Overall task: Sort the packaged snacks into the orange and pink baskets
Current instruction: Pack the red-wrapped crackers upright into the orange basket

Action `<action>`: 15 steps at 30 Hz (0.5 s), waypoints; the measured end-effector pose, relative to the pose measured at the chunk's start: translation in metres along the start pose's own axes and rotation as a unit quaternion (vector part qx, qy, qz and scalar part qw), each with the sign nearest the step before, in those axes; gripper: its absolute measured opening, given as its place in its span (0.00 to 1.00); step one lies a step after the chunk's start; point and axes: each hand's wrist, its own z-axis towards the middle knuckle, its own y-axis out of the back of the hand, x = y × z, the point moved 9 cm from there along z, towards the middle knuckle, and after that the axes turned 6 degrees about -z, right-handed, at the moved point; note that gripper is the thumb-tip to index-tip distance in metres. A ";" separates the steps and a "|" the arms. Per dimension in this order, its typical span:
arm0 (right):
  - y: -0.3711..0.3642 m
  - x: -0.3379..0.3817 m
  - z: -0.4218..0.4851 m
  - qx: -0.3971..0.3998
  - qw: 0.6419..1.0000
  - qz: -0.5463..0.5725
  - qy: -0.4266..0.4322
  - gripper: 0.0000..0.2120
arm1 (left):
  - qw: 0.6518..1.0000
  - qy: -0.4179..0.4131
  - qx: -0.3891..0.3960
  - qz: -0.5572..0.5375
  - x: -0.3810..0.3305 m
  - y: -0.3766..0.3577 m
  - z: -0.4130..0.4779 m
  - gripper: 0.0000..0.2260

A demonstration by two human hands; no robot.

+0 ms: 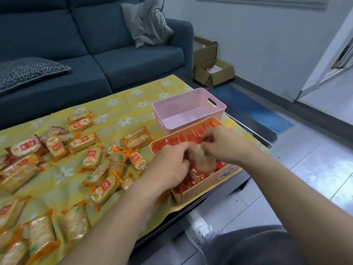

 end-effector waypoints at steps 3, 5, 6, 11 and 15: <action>-0.023 0.003 -0.003 0.068 0.998 -0.012 -0.007 0.07 | 1.000 0.010 -0.005 0.015 0.001 0.002 0.001 0.11; -0.029 0.008 -0.005 0.081 0.997 -0.014 -0.003 0.07 | 0.998 0.000 -0.060 0.001 -0.001 0.012 0.002 0.10; -0.031 0.009 -0.004 0.084 0.996 -0.018 0.000 0.08 | 0.996 -0.009 -0.083 -0.018 -0.003 0.016 0.002 0.10; -0.051 0.002 -0.003 0.187 0.982 -0.024 0.023 0.10 | 0.999 -0.046 -0.025 0.002 -0.011 -0.004 0.002 0.16; 0.001 -0.030 0.006 0.082 0.996 0.026 0.001 0.09 | 0.995 -0.021 0.030 0.091 -0.005 -0.018 0.006 0.15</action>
